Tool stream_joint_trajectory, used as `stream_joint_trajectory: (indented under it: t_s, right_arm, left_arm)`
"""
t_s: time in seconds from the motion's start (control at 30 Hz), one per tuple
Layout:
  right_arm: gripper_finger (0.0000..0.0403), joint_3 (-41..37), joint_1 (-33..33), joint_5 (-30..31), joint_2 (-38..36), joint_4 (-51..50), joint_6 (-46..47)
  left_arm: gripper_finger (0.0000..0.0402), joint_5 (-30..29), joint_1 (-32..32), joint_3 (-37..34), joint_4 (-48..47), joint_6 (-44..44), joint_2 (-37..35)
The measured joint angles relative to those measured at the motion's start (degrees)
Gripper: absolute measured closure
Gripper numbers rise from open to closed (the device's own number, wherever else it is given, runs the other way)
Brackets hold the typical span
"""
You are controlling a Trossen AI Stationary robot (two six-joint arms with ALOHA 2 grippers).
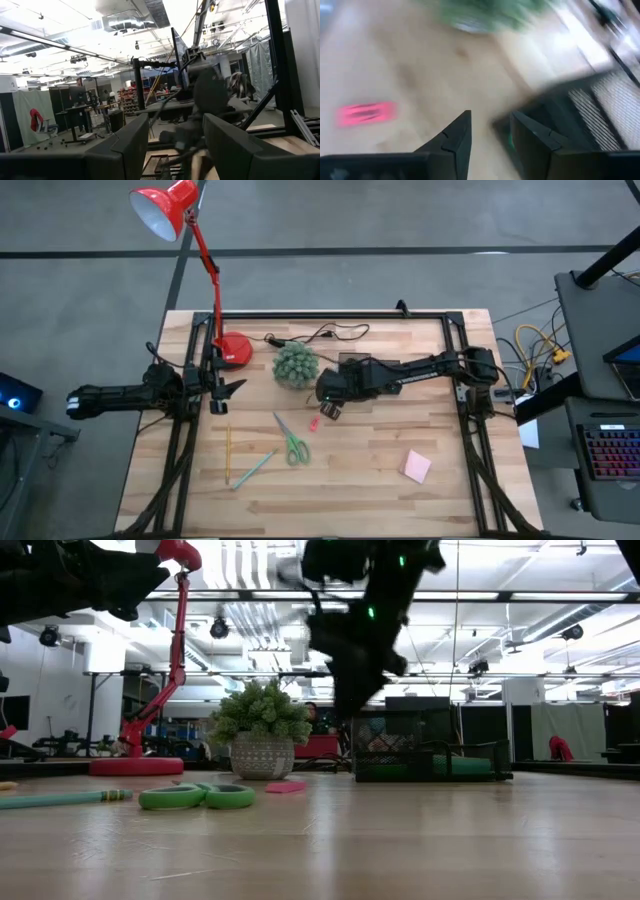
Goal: Pick and place office supplies into organizer
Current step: Put the pink eraser into the black desk organizer
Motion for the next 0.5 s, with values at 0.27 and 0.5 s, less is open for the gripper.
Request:
stream_joint_trajectory:
  t_s: [0.27,0.5]
  right_arm:
    - [0.0284,2.97,5.83,-12.55,-0.04,3.73,-37.54]
    - [0.0278,3.04,6.70,-12.43,0.08,6.00,-47.09]
  left_arm:
    - [0.0226,0.02,0.00,0.00,-0.02,-0.11,0.00]
    - [0.0226,0.02,-0.01,-0.01,-0.02,-0.05,0.00]
